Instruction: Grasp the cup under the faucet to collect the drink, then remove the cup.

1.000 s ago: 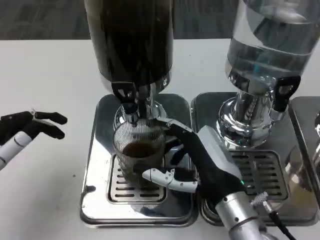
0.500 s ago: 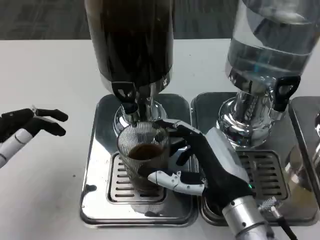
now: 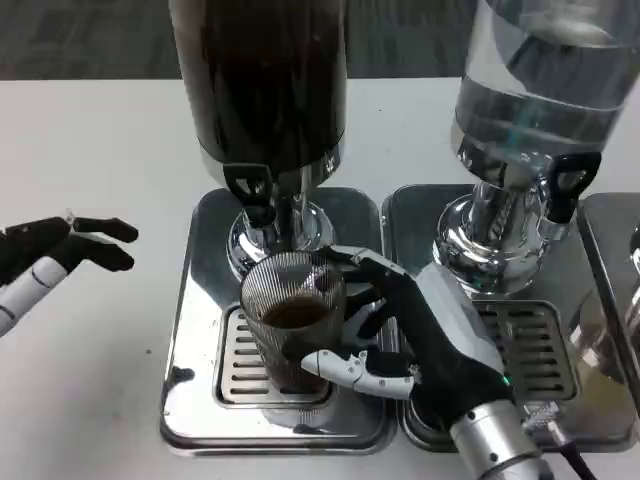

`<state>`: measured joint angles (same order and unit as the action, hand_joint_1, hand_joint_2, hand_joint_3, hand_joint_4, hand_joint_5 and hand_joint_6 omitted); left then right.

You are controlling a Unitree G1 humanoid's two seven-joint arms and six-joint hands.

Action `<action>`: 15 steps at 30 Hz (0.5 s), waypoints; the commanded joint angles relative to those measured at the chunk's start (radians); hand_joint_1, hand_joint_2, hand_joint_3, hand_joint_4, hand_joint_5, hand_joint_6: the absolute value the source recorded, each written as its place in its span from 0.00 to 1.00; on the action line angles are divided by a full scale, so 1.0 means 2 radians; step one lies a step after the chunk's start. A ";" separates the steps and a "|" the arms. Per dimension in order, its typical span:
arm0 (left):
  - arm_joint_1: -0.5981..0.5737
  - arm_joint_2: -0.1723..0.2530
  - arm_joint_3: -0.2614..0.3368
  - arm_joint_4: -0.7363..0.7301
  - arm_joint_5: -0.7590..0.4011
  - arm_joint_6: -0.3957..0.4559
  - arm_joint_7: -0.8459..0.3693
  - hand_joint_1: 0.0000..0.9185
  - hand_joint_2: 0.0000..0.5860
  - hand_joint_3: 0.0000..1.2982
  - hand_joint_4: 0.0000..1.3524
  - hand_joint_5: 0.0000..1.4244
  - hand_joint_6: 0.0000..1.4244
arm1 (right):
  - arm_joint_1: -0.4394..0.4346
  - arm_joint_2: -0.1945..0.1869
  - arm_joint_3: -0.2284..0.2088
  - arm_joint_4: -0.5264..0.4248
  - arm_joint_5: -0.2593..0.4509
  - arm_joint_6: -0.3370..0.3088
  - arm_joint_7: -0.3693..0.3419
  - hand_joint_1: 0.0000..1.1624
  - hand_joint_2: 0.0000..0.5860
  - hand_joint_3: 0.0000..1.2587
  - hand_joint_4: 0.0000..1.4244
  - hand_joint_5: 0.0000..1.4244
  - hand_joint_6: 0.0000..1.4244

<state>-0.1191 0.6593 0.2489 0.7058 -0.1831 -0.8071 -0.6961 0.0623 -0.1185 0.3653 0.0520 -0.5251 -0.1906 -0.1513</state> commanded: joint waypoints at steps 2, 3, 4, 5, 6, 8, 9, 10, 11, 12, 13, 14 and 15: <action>-0.001 0.006 -0.005 0.001 0.002 -0.008 -0.007 0.00 0.36 0.32 0.35 0.29 0.18 | 0.007 0.007 -0.009 -0.028 0.005 -0.016 -0.016 0.57 0.36 0.29 0.30 0.39 0.50; -0.001 0.006 -0.005 0.001 0.002 -0.007 -0.008 0.00 0.36 0.32 0.35 0.29 0.18 | 0.010 0.007 -0.009 -0.030 0.006 -0.016 -0.016 0.57 0.36 0.29 0.30 0.39 0.50; -0.001 0.006 -0.006 0.001 0.002 -0.007 -0.008 0.00 0.36 0.32 0.35 0.29 0.18 | 0.013 0.007 -0.010 -0.033 0.007 -0.016 -0.015 0.57 0.36 0.29 0.30 0.39 0.50; -0.001 0.006 -0.006 0.001 0.002 -0.007 -0.009 0.00 0.36 0.32 0.35 0.29 0.18 | 0.015 0.007 -0.011 -0.034 0.008 -0.016 -0.014 0.57 0.36 0.29 0.30 0.39 0.50; -0.002 0.006 -0.006 0.002 0.002 -0.007 -0.009 0.00 0.36 0.32 0.35 0.29 0.18 | 0.017 0.007 -0.011 -0.035 0.007 -0.017 -0.015 0.57 0.36 0.29 0.30 0.39 0.50; -0.003 0.006 -0.006 0.002 0.002 -0.007 -0.010 0.00 0.36 0.32 0.35 0.29 0.18 | 0.021 0.007 -0.012 -0.037 0.007 -0.018 -0.016 0.57 0.36 0.29 0.30 0.39 0.50; -0.003 0.006 -0.006 0.003 0.003 -0.007 -0.010 0.00 0.36 0.32 0.35 0.29 0.18 | 0.023 0.007 -0.012 -0.039 0.007 -0.018 -0.016 0.57 0.36 0.29 0.30 0.39 0.50; -0.004 0.006 -0.006 0.003 0.003 -0.007 -0.011 0.00 0.36 0.32 0.35 0.29 0.18 | 0.024 0.007 -0.013 -0.041 0.007 -0.019 -0.016 0.58 0.36 0.29 0.30 0.39 0.50; -0.004 0.006 -0.006 0.003 0.003 -0.007 -0.012 0.00 0.36 0.32 0.35 0.29 0.18 | 0.025 0.008 -0.013 -0.042 0.007 -0.019 -0.016 0.58 0.36 0.29 0.30 0.39 0.50; -0.005 0.006 -0.007 0.003 0.003 -0.007 -0.012 0.00 0.36 0.32 0.35 0.29 0.18 | 0.026 0.008 -0.013 -0.044 0.007 -0.019 -0.016 0.58 0.36 0.29 0.30 0.39 0.51; -0.005 0.006 -0.007 0.002 0.003 -0.008 -0.013 0.00 0.36 0.32 0.35 0.29 0.18 | 0.028 0.008 -0.014 -0.046 0.008 -0.019 -0.016 0.58 0.36 0.29 0.30 0.39 0.51; -0.005 0.006 -0.008 0.001 0.003 -0.008 -0.014 0.00 0.36 0.32 0.35 0.29 0.18 | 0.029 0.008 -0.014 -0.048 0.009 -0.019 -0.015 0.58 0.36 0.29 0.30 0.39 0.51; -0.004 0.006 -0.009 0.000 0.004 -0.009 -0.016 0.00 0.36 0.32 0.34 0.29 0.19 | 0.030 0.009 -0.014 -0.050 0.008 -0.019 -0.016 0.58 0.36 0.29 0.30 0.40 0.51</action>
<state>-0.1208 0.6594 0.2464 0.7058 -0.1834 -0.8072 -0.7115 0.1231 -0.1178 0.3451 -0.0079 -0.5219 -0.1906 -0.1537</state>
